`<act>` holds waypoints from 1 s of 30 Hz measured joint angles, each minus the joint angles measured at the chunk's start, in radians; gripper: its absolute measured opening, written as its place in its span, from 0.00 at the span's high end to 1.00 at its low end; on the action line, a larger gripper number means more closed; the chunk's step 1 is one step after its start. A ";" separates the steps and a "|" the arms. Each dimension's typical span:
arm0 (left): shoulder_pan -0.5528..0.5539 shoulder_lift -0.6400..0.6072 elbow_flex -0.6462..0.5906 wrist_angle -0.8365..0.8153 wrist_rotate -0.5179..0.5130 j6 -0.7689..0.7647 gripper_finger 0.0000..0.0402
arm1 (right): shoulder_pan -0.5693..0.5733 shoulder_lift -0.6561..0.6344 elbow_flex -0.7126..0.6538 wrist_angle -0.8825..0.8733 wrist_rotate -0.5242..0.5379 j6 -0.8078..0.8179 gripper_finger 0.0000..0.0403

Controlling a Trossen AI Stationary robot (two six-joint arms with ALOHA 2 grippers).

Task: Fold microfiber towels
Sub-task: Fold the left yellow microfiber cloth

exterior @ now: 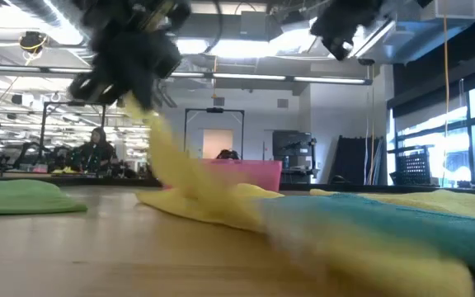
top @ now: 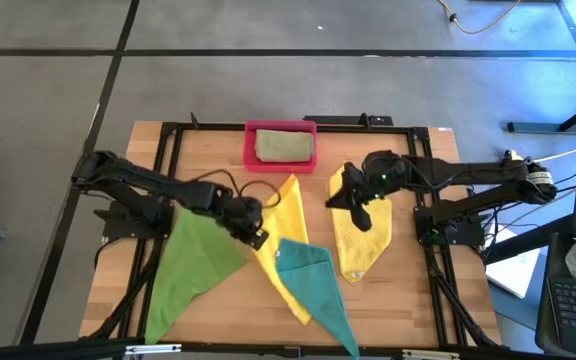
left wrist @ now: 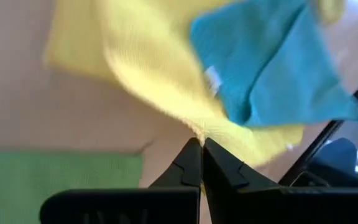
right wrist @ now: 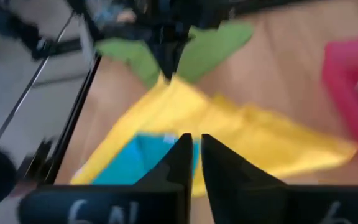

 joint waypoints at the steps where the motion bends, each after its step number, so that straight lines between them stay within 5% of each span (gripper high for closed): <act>1: 0.023 -0.004 0.032 -0.017 -0.002 0.031 1.00 | -0.006 0.011 0.010 0.025 0.008 0.001 0.89; 14: 0.269 -0.014 0.393 -0.133 -0.034 0.398 1.00 | -0.026 0.226 0.189 0.108 0.019 0.117 0.71; 30: 0.402 -0.013 0.496 -0.144 -0.018 0.510 1.00 | 0.025 0.252 0.244 0.153 0.108 0.321 0.71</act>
